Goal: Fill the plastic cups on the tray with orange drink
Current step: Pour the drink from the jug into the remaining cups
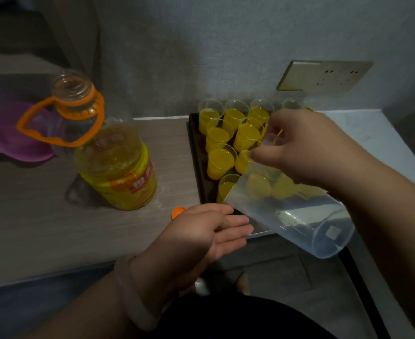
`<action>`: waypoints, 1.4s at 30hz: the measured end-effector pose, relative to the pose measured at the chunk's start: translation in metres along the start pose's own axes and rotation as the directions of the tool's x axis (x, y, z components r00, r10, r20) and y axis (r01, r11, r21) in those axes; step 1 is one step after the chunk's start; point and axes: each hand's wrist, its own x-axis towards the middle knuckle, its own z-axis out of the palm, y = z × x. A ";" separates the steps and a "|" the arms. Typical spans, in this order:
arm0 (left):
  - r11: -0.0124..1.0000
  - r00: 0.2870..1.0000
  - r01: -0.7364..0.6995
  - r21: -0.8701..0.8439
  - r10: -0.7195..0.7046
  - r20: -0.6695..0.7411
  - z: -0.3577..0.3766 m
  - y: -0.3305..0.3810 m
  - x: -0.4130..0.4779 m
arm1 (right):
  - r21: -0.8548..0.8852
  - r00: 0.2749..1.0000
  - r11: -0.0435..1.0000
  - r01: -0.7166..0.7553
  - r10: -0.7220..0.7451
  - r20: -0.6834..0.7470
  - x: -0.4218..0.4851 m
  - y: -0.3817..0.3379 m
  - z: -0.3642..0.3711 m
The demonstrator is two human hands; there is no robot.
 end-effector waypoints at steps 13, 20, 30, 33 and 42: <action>0.988 0.996 -0.085 0.127 0.085 0.006 0.003 0.012 -0.009 | 0.429 0.931 0.902 -0.050 0.198 -0.307 -0.056 0.029 0.013; 0.965 0.979 -0.187 0.184 0.198 -0.048 0.005 0.015 -0.012 | 0.578 0.881 0.812 0.081 0.213 -0.422 -0.062 0.034 0.030; 0.938 0.929 -0.320 0.136 0.339 -0.147 0.011 0.012 -0.014 | 0.650 0.885 0.741 0.170 0.176 -0.432 -0.052 0.042 0.012; 0.943 0.937 -0.298 0.145 0.318 -0.141 0.005 0.012 -0.016 | 0.689 0.881 0.707 0.158 0.215 -0.422 -0.056 0.043 0.011; 0.924 0.946 -0.275 0.264 0.309 -0.096 -0.029 0.047 -0.037 | 0.866 0.864 0.480 0.137 0.369 -0.342 -0.044 0.018 0.012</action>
